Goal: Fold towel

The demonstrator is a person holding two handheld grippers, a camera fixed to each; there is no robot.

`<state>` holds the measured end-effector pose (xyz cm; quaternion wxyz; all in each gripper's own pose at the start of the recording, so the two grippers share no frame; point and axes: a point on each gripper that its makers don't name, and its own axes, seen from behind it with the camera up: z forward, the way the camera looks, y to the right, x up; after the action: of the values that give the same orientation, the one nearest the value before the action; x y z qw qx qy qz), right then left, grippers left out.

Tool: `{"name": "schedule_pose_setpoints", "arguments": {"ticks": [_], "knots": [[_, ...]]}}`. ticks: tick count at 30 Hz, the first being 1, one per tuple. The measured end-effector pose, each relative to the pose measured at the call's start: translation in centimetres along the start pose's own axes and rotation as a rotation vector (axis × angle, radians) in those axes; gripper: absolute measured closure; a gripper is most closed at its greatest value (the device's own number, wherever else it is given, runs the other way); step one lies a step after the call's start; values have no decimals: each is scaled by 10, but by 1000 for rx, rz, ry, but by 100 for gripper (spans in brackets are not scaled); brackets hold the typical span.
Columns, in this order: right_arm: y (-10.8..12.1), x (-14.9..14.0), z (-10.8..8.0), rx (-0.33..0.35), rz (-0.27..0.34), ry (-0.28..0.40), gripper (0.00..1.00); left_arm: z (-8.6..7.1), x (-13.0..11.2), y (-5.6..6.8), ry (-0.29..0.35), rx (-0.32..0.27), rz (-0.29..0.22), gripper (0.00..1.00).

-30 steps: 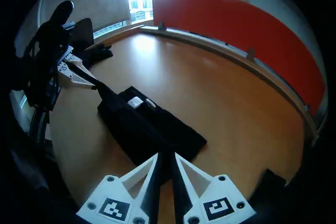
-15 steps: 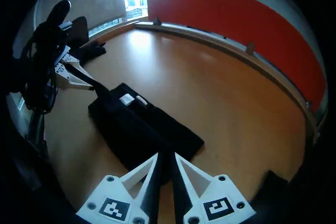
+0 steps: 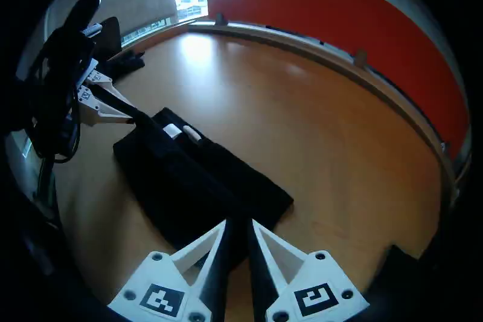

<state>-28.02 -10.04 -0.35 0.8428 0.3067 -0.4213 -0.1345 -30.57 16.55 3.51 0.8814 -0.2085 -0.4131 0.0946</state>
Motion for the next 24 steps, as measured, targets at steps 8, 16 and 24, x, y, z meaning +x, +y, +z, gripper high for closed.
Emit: {"name": "schedule_pose_setpoints", "arguments": {"ticks": [8,16,24], "knots": [[14,-1,10,-45,5,-8,73,9,2,-7,7,24,20,61],[27,-2,16,-81,18,-11,54,14,3,-20,6,62,35,54],[38,0,17,-120,15,-2,38,14,6,-29,12,95,41,35]]}}
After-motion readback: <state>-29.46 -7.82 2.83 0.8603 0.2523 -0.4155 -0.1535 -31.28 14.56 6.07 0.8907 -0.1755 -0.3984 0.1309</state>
